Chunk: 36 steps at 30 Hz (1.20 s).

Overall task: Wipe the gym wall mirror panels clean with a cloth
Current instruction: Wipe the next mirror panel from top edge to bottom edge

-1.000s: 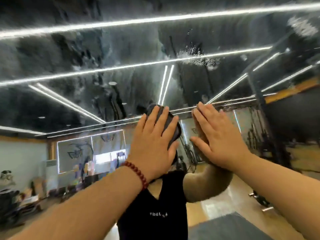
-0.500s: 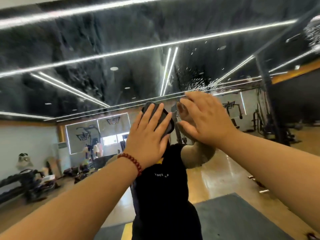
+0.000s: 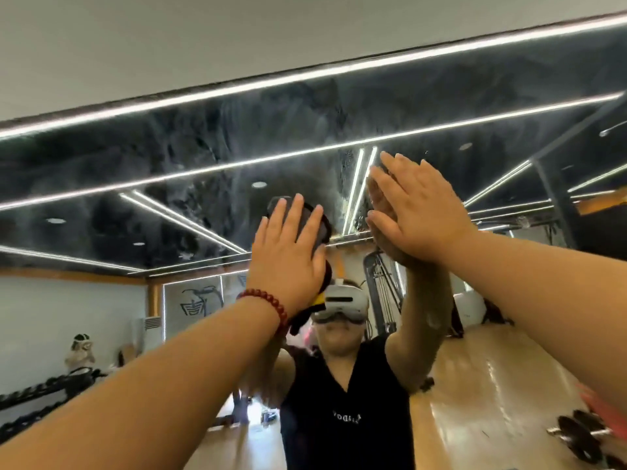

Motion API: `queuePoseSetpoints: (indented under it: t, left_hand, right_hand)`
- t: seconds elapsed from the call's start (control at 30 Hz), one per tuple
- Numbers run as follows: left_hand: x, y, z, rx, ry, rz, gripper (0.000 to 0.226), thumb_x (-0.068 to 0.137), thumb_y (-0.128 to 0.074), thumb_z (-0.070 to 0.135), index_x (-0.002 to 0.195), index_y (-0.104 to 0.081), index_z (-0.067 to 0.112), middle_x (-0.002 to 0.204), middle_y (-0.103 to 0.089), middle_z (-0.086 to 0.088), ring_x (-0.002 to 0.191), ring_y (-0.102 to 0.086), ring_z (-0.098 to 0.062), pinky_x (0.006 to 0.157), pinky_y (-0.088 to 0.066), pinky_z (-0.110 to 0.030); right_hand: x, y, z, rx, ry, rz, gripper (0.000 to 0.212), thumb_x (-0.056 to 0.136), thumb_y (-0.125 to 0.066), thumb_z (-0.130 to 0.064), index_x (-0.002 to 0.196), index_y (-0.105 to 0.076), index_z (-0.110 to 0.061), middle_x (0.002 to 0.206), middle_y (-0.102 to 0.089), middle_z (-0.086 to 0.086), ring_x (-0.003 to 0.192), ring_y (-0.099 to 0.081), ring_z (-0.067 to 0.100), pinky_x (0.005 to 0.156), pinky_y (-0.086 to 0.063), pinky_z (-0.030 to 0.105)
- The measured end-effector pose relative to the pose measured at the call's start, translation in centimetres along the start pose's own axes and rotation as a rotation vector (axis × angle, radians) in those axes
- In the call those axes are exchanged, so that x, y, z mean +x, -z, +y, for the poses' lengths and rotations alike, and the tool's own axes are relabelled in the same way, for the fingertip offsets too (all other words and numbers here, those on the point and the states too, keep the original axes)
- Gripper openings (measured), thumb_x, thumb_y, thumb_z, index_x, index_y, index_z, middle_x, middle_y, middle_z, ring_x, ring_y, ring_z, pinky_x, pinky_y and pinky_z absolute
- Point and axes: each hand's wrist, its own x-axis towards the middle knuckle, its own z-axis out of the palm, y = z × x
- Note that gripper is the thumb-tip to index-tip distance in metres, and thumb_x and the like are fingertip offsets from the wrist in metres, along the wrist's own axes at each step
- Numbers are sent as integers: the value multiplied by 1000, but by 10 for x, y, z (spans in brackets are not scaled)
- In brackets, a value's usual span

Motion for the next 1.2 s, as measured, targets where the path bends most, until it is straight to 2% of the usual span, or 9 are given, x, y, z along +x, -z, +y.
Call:
queuePoseSetpoints:
  t: [0.1,0.3,0.37,0.47,0.57,0.77,1.0,1.1,1.2]
  left_hand:
    - [33,11,-13,2,188,40,59,104,-27,42,158,-8,26,166,4,-5,152,7,-25,122,6,-42]
    - [14,-4,24,72,-288,-12,68,93,-8,55,157,-13,31,166,-4,1,152,3,-21,119,9,-39]
    - [35,2,12,71,-245,10,68,94,-7,57,157,-12,32,166,-2,3,152,4,-18,119,10,-36]
    - [83,15,-10,26,-24,59,58,104,-24,49,157,-12,32,166,-1,2,152,5,-19,121,5,-37]
    - [115,21,-10,37,94,82,59,104,-24,48,158,-7,30,166,2,0,152,6,-21,121,3,-40]
    - [115,20,3,119,-260,64,59,104,-26,50,157,-7,32,166,1,5,152,5,-17,122,2,-38]
    - [178,41,-39,88,-14,115,57,105,-28,45,158,-13,28,166,-5,0,152,-1,-22,121,-5,-42]
    - [173,39,-37,119,-214,85,61,102,-23,52,157,-13,30,166,-6,1,152,-1,-21,123,-5,-43]
    - [174,46,-53,112,-409,26,69,91,-18,57,156,-15,32,165,-7,5,152,-2,-17,122,0,-36]
  right_hand:
    - [18,-4,11,1,-2,-17,83,90,-8,-63,158,-18,-16,165,-14,9,152,-11,26,121,-4,43]
    - [18,-16,15,43,5,21,78,94,-12,-62,158,-16,-18,166,-12,6,153,-7,23,120,1,40]
    - [18,-16,16,57,6,20,78,93,-12,-63,158,-16,-19,166,-12,5,153,-7,22,120,2,39]
    - [19,-16,18,87,21,35,80,91,-10,-63,158,-18,-19,165,-13,4,153,-8,21,119,3,37]
    - [19,-17,19,112,22,51,83,88,-6,-65,158,-13,-21,166,-8,0,153,-4,17,117,8,32]
    - [21,-19,22,174,16,86,83,89,-13,-66,159,-13,-20,166,-7,-2,152,-2,13,114,12,25]
    - [22,-14,22,198,3,70,79,89,-24,-64,158,-12,-29,165,-5,-11,151,-2,8,112,13,21]
    - [22,-7,21,234,-12,43,71,97,-37,-61,157,-14,-31,164,-7,-15,150,-4,5,112,9,19]
    - [25,4,22,185,-17,24,71,94,-46,-56,156,-21,-32,162,-17,-15,148,-16,9,118,-9,28]
